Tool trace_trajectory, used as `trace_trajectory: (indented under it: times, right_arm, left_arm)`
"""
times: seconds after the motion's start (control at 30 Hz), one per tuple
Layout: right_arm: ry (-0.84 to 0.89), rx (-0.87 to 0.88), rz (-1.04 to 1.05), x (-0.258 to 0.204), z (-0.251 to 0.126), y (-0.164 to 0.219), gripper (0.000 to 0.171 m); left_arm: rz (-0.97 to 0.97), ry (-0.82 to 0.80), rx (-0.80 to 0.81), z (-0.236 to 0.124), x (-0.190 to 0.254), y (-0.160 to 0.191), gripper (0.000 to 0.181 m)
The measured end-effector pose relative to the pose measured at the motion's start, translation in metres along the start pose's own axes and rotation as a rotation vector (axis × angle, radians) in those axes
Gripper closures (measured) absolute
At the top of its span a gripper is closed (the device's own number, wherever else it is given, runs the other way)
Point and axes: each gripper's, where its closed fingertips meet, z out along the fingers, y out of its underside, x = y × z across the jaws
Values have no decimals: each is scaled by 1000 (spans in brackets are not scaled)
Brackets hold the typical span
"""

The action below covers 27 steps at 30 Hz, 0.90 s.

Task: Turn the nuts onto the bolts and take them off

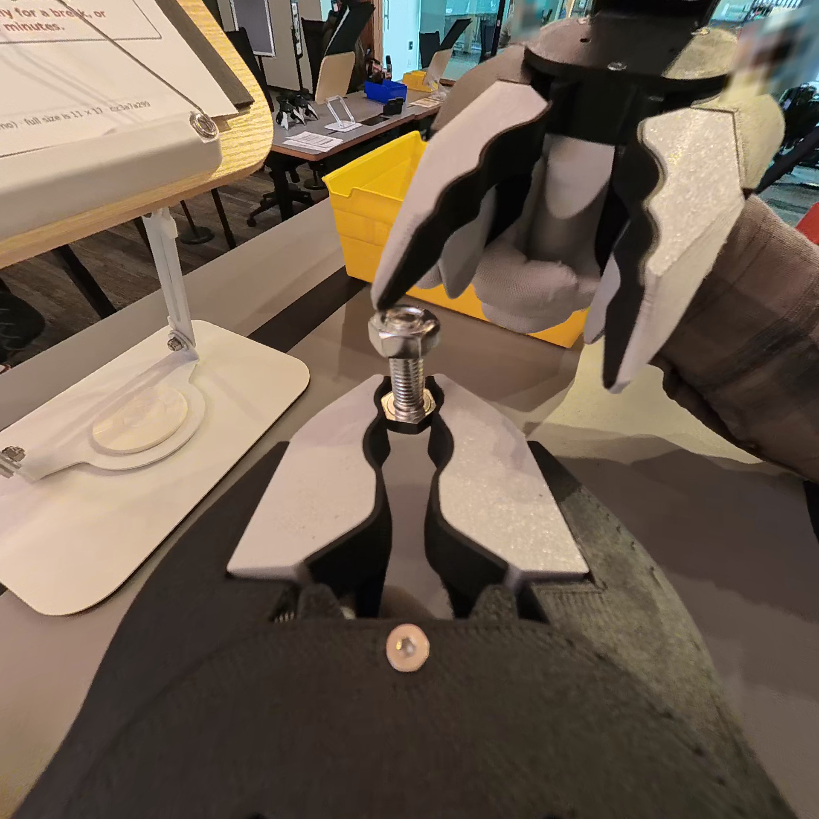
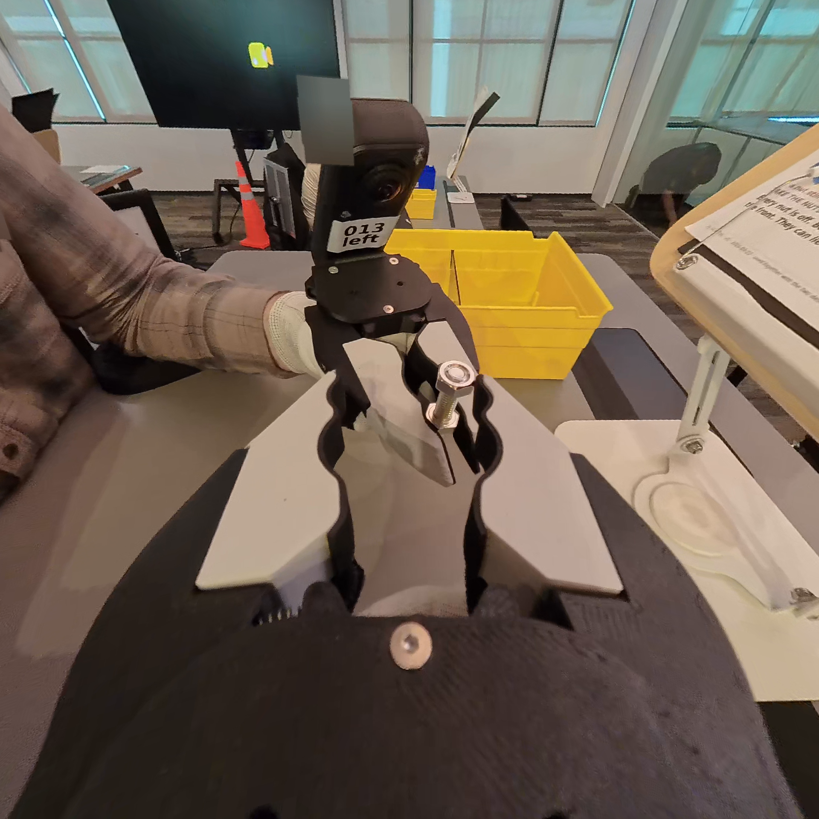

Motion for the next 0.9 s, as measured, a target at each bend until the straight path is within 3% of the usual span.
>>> trace_trajectory:
  times: [0.2, 0.33, 0.57, 0.67, 0.9]
  right_arm:
    - [-50, 35, -2, -9, -8, -5, 129]
    - [3, 40, 13, 2, -6, -5, 115]
    - [-19, 9, 14, -1, 0, 2, 116]
    - [-78, 40, 6, -11, -7, -2, 137]
    - [0, 28, 20, 4, -1, 2, 114]
  left_arm:
    - [-8, -2, 7, -2, -2, -2, 167]
    - [-4, 2, 4, -1, 0, -1, 167]
    - [-4, -1, 3, -1, -1, -1, 167]
    - [-6, -3, 5, -2, -2, -1, 167]
    - [-1, 5, -1, 1, 1, 0, 167]
